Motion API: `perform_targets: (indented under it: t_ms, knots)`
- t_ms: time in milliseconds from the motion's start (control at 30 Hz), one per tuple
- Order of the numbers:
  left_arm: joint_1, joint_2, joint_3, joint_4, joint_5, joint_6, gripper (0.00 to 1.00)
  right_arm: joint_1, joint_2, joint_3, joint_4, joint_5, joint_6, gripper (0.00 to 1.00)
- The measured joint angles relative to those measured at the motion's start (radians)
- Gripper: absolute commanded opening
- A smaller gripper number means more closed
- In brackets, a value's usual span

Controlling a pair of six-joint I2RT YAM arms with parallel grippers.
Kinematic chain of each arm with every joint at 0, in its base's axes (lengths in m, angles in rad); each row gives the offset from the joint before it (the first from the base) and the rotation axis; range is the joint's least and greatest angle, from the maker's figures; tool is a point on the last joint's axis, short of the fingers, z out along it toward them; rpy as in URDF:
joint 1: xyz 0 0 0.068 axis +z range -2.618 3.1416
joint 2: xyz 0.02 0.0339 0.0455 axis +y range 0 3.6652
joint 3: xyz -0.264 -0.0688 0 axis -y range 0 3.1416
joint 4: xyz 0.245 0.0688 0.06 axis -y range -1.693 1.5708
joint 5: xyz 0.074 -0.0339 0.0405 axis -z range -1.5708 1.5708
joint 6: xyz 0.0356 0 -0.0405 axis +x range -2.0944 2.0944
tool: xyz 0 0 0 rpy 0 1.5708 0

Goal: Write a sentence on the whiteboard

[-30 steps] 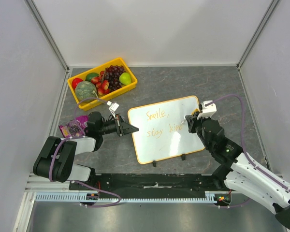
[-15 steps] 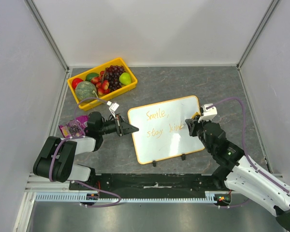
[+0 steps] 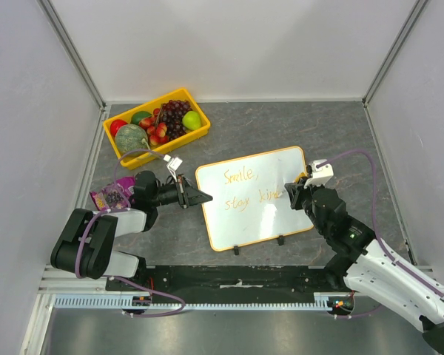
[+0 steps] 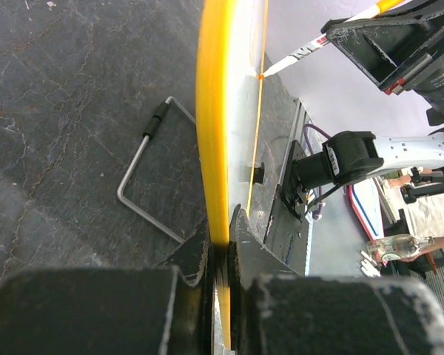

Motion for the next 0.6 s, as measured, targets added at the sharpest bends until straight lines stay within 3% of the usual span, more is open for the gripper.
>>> perform_targets:
  t_ms: [600]
  knots:
    - [0.000, 0.000, 0.000, 0.002, 0.001, 0.000, 0.02, -0.002, 0.005, 0.051, -0.015, 0.045, -0.022, 0.00]
